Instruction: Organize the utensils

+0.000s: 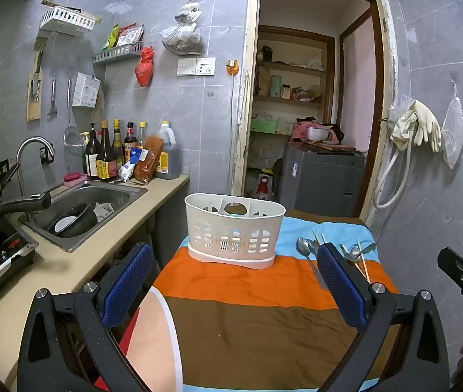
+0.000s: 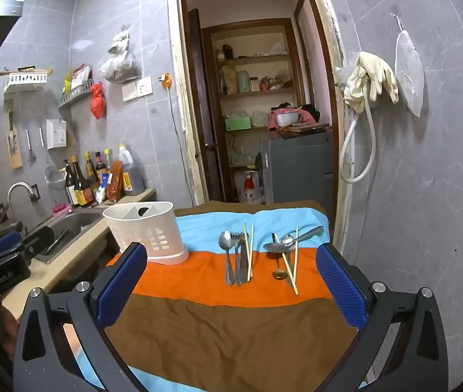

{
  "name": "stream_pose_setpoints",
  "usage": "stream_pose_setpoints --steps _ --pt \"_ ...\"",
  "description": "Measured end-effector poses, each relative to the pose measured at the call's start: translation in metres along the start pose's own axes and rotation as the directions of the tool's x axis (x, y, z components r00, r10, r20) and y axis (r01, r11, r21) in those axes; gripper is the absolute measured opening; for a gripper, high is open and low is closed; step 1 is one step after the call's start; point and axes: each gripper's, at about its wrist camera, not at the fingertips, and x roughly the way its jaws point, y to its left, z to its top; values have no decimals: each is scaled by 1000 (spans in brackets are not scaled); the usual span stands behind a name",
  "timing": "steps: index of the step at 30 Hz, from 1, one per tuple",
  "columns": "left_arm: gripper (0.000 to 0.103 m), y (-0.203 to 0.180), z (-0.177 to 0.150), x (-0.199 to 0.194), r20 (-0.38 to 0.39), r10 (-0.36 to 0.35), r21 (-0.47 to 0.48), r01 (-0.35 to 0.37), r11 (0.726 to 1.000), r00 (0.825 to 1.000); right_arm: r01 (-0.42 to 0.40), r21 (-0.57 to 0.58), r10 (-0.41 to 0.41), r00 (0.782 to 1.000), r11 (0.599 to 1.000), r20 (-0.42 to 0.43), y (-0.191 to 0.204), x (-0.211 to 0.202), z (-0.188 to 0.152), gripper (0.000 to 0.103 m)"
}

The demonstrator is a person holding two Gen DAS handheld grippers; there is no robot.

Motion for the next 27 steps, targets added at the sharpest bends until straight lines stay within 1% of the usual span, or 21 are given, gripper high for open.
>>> stream_pose_setpoints --steps 27 --pt "99 -4 1 -4 3 -8 -2 8 1000 1000 -4 7 4 1000 1000 4 -3 -7 2 103"
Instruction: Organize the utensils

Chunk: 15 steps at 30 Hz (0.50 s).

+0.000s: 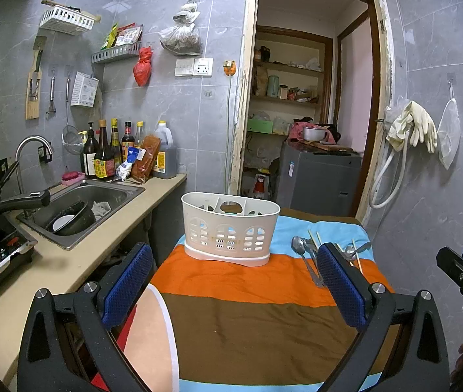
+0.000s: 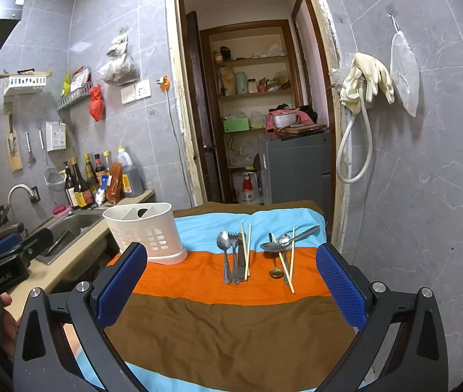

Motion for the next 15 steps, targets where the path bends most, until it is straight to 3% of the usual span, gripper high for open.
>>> stream_pose_setpoints --steps 15 --pt "99 -1 1 -1 2 -1 1 1 1000 1000 -1 0 1 1000 1000 1 -2 0 0 103"
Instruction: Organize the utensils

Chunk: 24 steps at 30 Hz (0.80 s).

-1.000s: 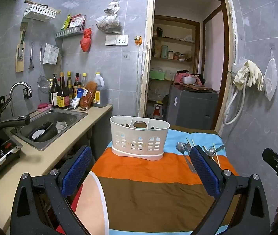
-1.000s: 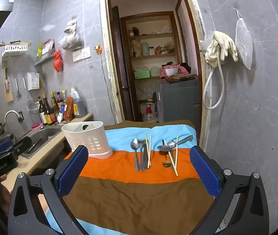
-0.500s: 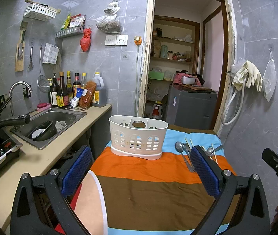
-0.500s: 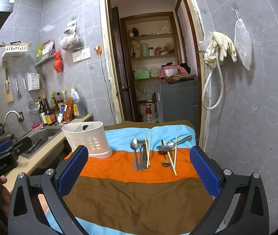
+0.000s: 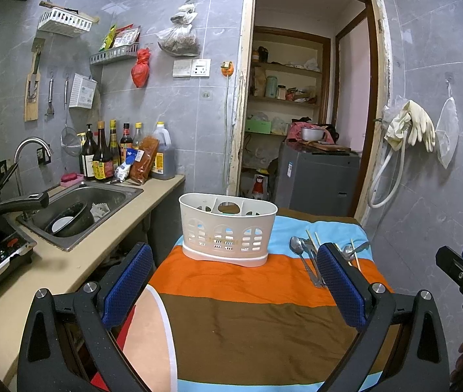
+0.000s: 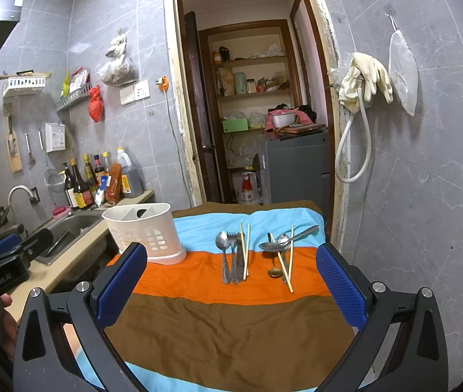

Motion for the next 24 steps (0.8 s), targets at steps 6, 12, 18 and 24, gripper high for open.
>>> stream_pose_setpoints --steps 6,12,18,24 --pt "99 0 -1 0 1 0 1 0 1000 1000 0 1 0 1000 1000 0 0 1 0 103" --pt "99 1 -1 0 1 -1 1 1 1000 1000 -2 -1 2 1000 1000 -3 1 2 0 103" --pt "99 0 -1 0 1 -1 1 1 1000 1000 -1 -1 1 1000 1000 -3 2 4 0 103" --pt "99 0 -1 1 0 0 1 0 1000 1000 -1 -1 1 1000 1000 -3 2 5 -1 103"
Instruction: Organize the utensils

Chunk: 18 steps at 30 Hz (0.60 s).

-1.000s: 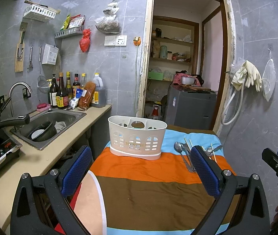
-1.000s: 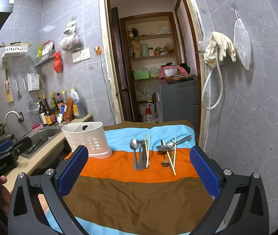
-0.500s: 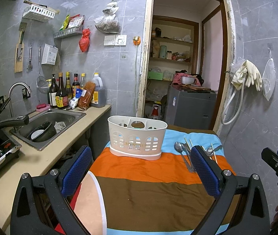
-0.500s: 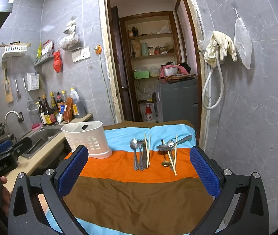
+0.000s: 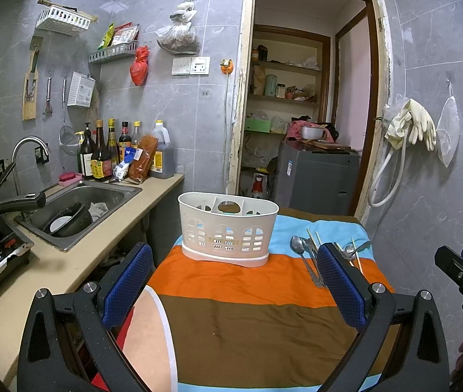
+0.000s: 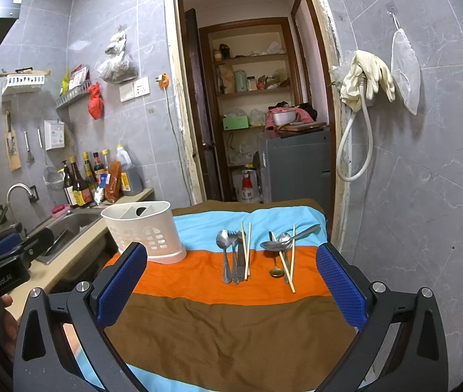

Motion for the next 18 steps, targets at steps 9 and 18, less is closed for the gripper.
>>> stream_pose_setpoints --steps 9,18 --pt "99 0 0 0 -1 0 0 0 1000 1000 0 0 0 1000 1000 -2 2 2 0 103" --pt "99 0 0 1 -2 0 -1 0 1000 1000 1 -1 -1 1000 1000 -3 4 3 0 103"
